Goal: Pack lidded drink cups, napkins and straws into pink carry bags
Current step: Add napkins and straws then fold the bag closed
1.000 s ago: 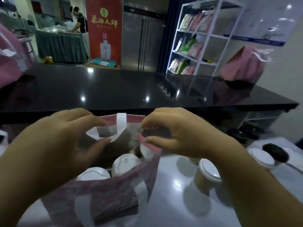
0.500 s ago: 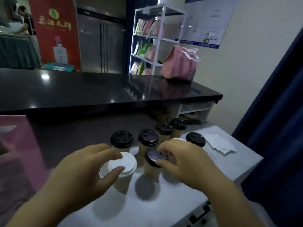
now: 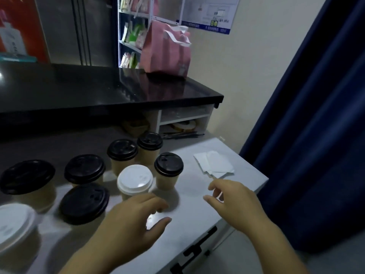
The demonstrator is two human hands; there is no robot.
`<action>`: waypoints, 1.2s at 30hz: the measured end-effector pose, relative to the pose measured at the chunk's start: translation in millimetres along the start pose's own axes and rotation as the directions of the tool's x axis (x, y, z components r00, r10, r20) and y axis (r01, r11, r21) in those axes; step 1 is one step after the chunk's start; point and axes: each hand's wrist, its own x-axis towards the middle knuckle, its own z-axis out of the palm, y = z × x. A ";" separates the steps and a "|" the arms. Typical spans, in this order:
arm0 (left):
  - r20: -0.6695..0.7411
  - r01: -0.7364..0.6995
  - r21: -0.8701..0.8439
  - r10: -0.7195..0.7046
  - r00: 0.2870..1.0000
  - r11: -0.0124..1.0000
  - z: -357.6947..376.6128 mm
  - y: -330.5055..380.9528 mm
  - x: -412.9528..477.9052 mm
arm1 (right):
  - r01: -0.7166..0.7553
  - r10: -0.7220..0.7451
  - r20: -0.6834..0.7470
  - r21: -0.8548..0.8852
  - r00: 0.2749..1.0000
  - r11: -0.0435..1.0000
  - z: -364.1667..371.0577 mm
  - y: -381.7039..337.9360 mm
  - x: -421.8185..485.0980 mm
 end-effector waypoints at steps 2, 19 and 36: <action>0.023 -0.025 -0.028 0.026 0.999 0.999 25.4 1.9 28.0 | -0.055 0.055 0.027 -0.008 0.998 0.998 3.3 28.8 14.8; 0.121 0.113 -0.028 -0.109 0.987 0.993 223.3 -27.0 268.6 | -0.400 0.380 0.130 0.222 0.916 0.889 74.8 219.4 183.3; 0.069 0.414 0.023 -0.415 0.907 0.910 248.9 -14.6 283.8 | -0.364 0.284 0.229 0.557 0.931 0.746 91.9 288.0 260.2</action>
